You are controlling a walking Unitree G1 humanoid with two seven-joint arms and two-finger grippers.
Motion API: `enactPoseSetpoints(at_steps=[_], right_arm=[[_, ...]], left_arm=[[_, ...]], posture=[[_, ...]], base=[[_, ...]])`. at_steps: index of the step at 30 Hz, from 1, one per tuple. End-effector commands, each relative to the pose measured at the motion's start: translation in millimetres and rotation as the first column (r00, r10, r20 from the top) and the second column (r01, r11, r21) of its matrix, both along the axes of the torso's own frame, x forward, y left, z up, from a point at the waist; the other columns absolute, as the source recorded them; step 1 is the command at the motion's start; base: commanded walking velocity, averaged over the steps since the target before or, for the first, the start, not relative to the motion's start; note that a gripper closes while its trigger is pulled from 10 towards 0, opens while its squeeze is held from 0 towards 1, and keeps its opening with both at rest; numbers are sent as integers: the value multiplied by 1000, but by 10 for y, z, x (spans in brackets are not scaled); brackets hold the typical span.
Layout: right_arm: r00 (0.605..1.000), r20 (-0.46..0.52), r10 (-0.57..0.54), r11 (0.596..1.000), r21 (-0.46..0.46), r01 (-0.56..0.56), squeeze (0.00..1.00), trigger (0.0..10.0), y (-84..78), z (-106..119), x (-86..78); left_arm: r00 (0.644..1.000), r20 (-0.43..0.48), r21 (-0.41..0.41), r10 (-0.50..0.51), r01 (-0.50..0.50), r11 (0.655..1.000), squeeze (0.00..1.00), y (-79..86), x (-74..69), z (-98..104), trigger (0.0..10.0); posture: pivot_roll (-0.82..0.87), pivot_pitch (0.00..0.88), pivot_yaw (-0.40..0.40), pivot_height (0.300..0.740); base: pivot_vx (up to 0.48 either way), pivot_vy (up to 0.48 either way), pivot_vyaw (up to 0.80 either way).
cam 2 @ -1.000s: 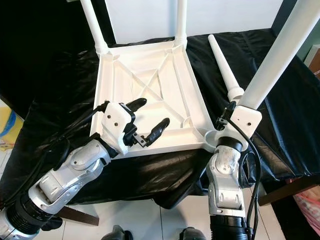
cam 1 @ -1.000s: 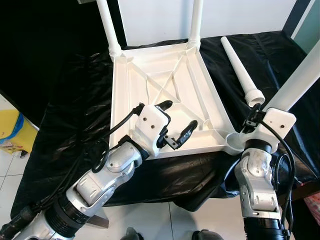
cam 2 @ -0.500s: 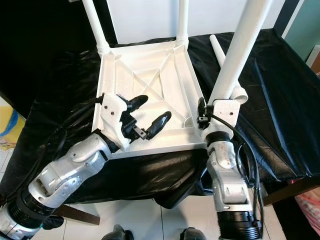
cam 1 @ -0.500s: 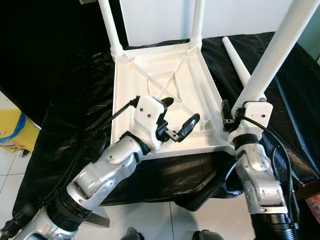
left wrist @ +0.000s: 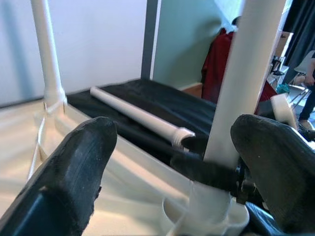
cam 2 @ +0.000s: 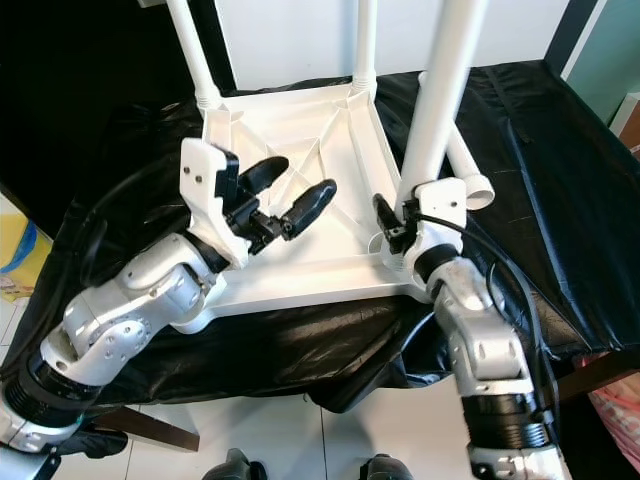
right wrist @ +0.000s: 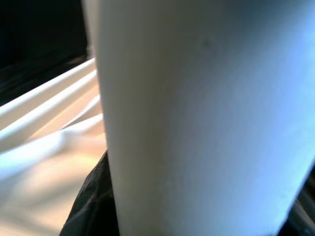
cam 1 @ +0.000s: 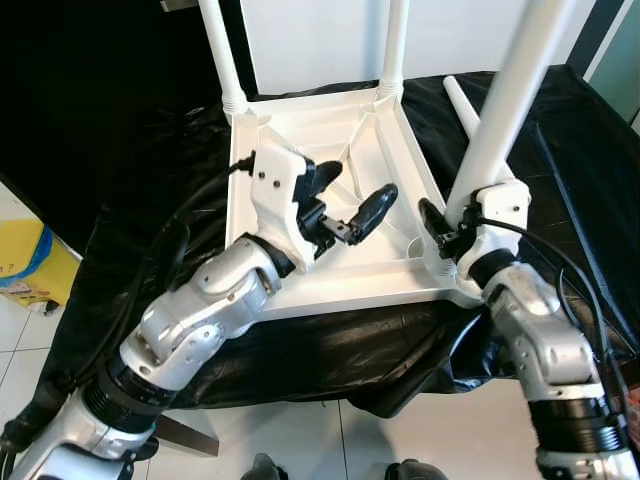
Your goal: Building children table
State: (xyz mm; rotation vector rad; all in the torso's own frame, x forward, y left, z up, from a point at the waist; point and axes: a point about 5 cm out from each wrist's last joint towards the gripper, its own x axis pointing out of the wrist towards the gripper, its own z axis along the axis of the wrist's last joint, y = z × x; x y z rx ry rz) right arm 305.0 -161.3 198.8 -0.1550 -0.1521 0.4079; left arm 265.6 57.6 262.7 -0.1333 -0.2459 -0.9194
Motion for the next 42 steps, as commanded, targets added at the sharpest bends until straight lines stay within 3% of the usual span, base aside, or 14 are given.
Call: enactPoseSetpoints(at_steps=[1, 2, 4, 8, 11, 15, 17, 20, 21, 26, 29, 35, 36, 42], right_arm=[[994, -47, 102, 995, -9, -102, 0, 10000, 69, -35, 1], [994, -47, 102, 995, -9, -102, 0, 10000, 69, -35, 1], [980, -85, 181, 981, -50, -186, 0, 10000, 96, -68, -3], [966, -104, 239, 967, -68, -246, 0, 10000, 120, -78, -12], [938, -131, 320, 941, -74, -331, 0, 10000, 125, -99, -8], [911, -170, 377, 911, -112, -398, 0, 10000, 88, -141, -11], [903, -181, 390, 901, -127, -414, 0, 10000, 71, -157, -12], [873, -225, 433, 874, -130, -468, 0, 10000, 42, -186, -36], [848, -252, 467, 843, -163, -513, 0, 10000, 17, -199, -50], [815, -279, 508, 808, -172, -563, 0, 10000, -1, -192, -55], [768, -310, 561, 764, -163, -624, 0, 10000, 19, -206, -96], [766, -300, 569, 763, -155, -627, 0, 10000, 30, -196, -65], [774, -277, 569, 777, -126, -617, 0, 10000, 46, -167, -27], [791, -236, 565, 796, -96, -597, 0, 10000, 53, -117, 18]], left_arm=[[850, 94, 144, -519, 504, 852, 0, -98, -240, -5, 10000], [850, 94, 144, -519, 504, 852, 0, -98, -240, -5, 10000], [845, 84, 231, -529, 500, 835, 0, -119, -208, -81, 10000], [840, 79, 259, -537, 503, 825, 0, -121, -198, -111, 10000], [790, 27, 266, -612, 584, 767, 0, -116, -261, -142, 10000], [750, -6, 269, -661, 638, 721, 0, -96, -308, -145, 10000], [746, -11, 271, -666, 644, 716, 0, -94, -305, -145, 10000], [714, -19, 245, -700, 682, 689, 0, -67, -334, -107, 10000], [693, -13, 226, -720, 704, 673, 0, -52, -344, -67, 10000], [678, 2, 195, -735, 720, 666, 0, -40, -336, -3, 10000], [636, 13, 156, -772, 761, 630, 0, -27, -382, 58, 10000], [581, 15, 125, -814, 807, 578, 0, -24, -450, 100, 10000], [549, 6, 130, -836, 828, 545, 0, -28, -496, 90, 10000], [514, -15, 127, -858, 852, 508, 0, -40, -547, 68, 10000]], posture=[[-69, 79, 28, 740], [-69, 79, 28, 740], [-68, 74, 23, 740], [-71, 70, 25, 740], [-73, 58, 28, 740], [-74, 51, 28, 740], [-74, 51, 28, 740], [-76, 45, 24, 740], [-77, 37, 21, 740], [-76, 32, 17, 740], [-73, 22, 12, 740], [-74, 16, 11, 740], [-75, 11, 11, 740], [-79, 6, 10, 740]], base=[[0, 0, 0], [0, 0, 0], [0, 0, 0], [0, 0, 0], [0, 0, 0], [0, 0, 0], [0, 0, 0], [0, 0, 0], [0, 0, 0], [0, 0, 0], [0, 0, 0], [0, 0, 0], [0, 0, 0], [0, 0, 0]])
